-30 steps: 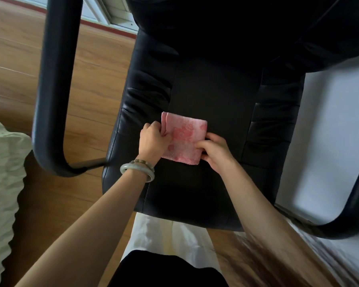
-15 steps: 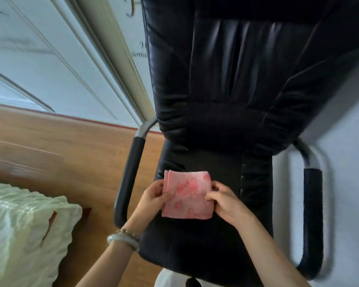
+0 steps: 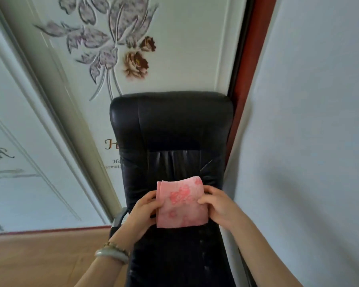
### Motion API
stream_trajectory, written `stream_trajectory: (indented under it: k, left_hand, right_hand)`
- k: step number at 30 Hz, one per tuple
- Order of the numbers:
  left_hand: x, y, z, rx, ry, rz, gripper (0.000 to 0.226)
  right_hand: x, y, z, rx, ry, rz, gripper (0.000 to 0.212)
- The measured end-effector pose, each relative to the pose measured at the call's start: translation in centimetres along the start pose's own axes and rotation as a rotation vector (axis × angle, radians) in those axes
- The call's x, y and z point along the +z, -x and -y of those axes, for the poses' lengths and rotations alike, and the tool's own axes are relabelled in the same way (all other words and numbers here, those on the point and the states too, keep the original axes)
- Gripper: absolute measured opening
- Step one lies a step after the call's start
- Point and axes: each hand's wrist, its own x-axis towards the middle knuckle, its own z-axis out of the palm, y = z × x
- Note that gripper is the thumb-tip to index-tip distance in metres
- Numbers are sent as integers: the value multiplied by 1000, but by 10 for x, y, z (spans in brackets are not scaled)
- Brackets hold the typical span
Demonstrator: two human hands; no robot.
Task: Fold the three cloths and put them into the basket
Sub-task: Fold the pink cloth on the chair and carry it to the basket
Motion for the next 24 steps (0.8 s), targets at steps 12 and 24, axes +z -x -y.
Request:
stream_trajectory:
  k: [12, 24]
  left_hand:
    - [88, 63, -62, 4, -190, 634, 29]
    - [259, 232, 20, -214, -324, 1262, 40]
  right_hand:
    - [-12, 198, -4, -234, -156, -428, 49]
    - [-14, 482, -120, -421, -454, -999, 42]
